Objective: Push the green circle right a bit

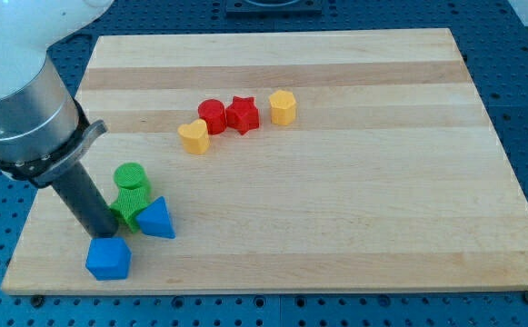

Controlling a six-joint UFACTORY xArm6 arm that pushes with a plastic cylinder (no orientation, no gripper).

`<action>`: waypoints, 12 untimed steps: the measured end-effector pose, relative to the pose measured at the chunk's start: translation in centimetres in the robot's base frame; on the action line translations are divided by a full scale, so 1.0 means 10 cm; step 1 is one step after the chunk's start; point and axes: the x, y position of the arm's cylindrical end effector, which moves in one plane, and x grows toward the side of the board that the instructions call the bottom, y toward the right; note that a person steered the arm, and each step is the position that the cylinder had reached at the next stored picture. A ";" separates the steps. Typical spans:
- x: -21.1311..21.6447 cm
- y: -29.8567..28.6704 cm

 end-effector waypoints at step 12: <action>-0.57 -0.09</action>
